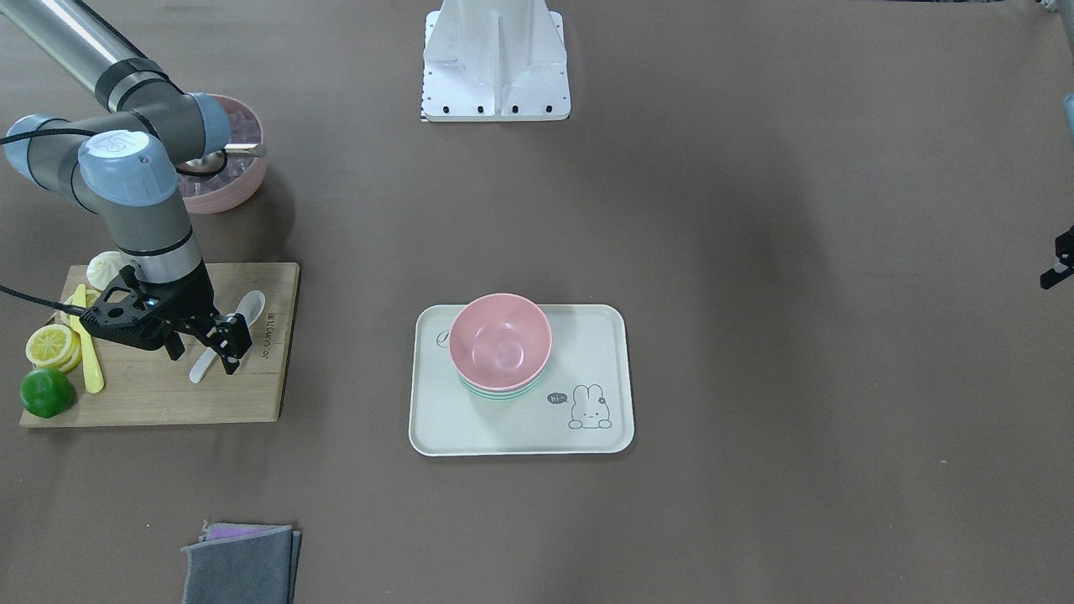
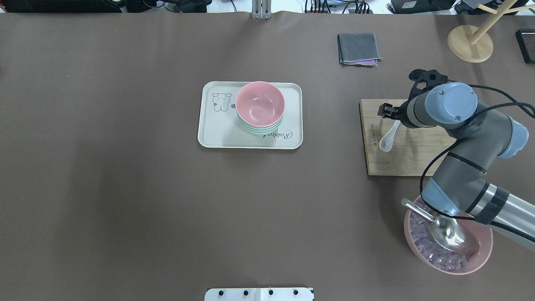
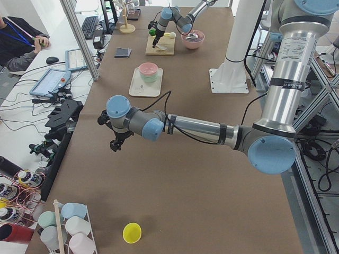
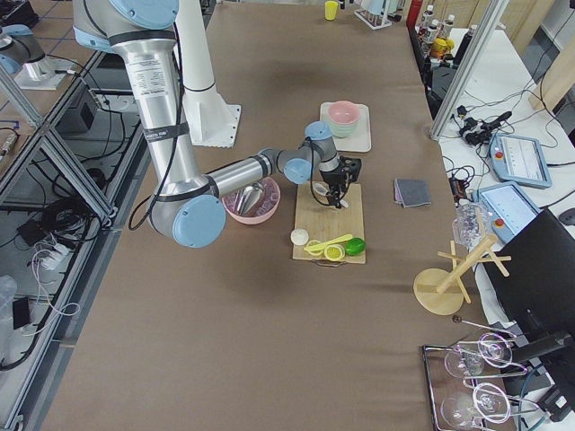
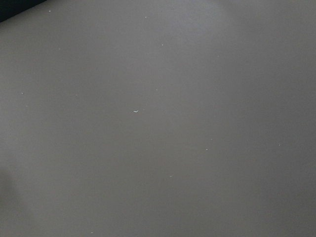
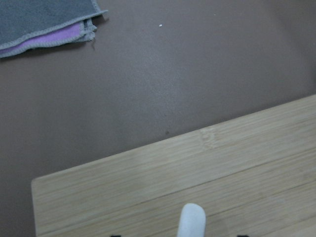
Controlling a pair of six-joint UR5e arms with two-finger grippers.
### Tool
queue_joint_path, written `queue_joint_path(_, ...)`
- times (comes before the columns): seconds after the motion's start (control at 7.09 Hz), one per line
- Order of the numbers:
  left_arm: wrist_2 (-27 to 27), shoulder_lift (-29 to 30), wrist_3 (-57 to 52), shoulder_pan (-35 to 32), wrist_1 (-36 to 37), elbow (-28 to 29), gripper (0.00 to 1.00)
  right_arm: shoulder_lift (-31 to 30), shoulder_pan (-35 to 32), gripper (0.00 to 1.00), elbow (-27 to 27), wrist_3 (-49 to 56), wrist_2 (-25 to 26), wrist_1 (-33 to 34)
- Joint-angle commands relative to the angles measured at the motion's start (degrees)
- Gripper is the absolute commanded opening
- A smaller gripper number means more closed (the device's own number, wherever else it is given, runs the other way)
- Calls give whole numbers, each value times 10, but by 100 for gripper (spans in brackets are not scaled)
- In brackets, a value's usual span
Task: Stack pink bowl on green and place spoon
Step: 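Retract the left arm while the right gripper reaches to the white spoon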
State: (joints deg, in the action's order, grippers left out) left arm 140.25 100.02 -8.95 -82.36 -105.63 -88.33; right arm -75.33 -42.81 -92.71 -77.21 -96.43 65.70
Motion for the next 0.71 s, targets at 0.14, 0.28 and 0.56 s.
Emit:
queue_joint_path(0.14,-1,-1,-2,-1,-1,2,99,1,4,13,-1,-26,3,0)
queue_joint_path(0.28,-1,-1,-1,0,-1,2,99,1,4,12,-1,-26,3,0)
queue_joint_path(0.56,0,0,2,0,-1,2,99,1,4,7,-7,-26,3,0)
